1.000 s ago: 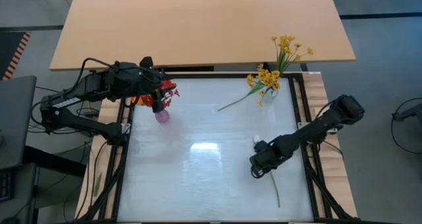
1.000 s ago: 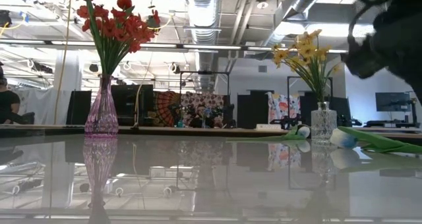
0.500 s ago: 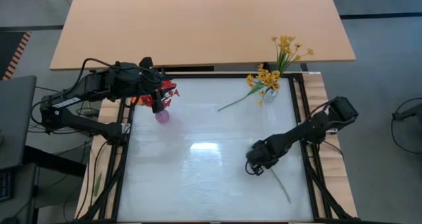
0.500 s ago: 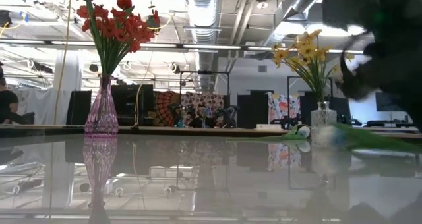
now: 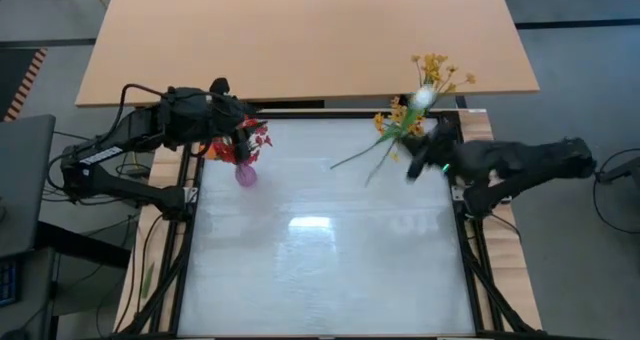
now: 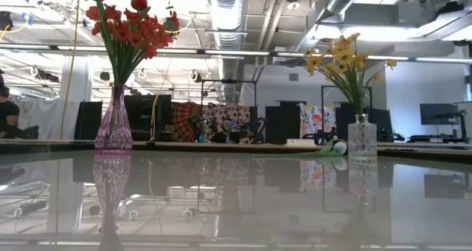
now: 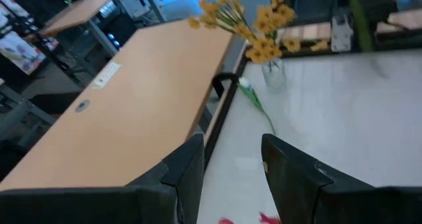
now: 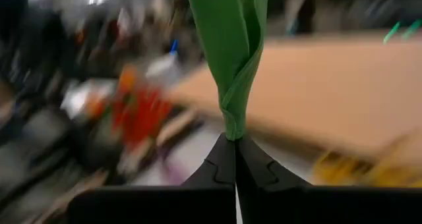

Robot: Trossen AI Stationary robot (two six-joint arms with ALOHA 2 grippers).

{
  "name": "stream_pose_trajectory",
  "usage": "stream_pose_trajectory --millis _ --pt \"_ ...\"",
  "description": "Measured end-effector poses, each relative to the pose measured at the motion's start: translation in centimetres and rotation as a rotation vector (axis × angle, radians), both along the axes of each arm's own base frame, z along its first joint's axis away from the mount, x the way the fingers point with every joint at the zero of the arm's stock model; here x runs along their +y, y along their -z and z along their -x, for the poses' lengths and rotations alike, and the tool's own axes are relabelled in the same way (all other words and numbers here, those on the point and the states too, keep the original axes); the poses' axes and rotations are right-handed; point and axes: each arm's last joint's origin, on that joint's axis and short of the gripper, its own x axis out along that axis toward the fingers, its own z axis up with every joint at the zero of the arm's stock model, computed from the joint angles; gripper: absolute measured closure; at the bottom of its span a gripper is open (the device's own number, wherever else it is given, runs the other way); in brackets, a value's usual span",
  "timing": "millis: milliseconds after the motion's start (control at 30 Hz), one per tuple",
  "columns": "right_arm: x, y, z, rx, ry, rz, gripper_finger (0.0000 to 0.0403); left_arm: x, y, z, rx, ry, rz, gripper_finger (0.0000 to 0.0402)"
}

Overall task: Sort flowers into vase by color
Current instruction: Put the bottom white tulip into the transparent vase

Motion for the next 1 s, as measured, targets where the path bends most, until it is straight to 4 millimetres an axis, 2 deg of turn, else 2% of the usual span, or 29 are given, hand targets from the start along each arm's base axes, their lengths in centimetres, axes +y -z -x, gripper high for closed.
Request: stream_pose_trajectory --millis 133,233,300,400,567,833,1000 --pt "-2.5 -3.5 4.0 -0.171 0.181 0.148 0.0384 0.3 -0.4 -0.1 -0.043 0.004 -0.002 0.026" --pt "-3.8 -5.5 6.0 -0.29 0.311 0.234 0.0384 0.6 -0.7 -0.1 -0.077 0.005 -0.005 0.026" --pt "-4.5 -6.5 6.6 -0.323 0.392 0.31 0.0384 0.7 -0.9 -0.1 -0.102 0.007 -0.003 0.026" --pt "-5.5 -6.9 5.8 -0.264 0.513 0.411 0.0384 0.9 -1.1 -0.1 -0.132 0.003 0.002 0.026" --pt "-8.0 -5.0 4.4 0.048 0.719 0.445 0.0384 1.0 -1.2 -0.1 -0.15 -0.007 0.005 0.026" --pt "-10.7 -1.2 3.4 0.263 0.714 0.291 0.0384 1.0 -1.2 -0.1 -0.163 -0.023 0.033 0.026" --pt "-11.6 -0.3 2.8 0.337 0.697 0.271 0.0384 1.0 -1.2 -0.1 -0.173 -0.03 0.049 0.026"
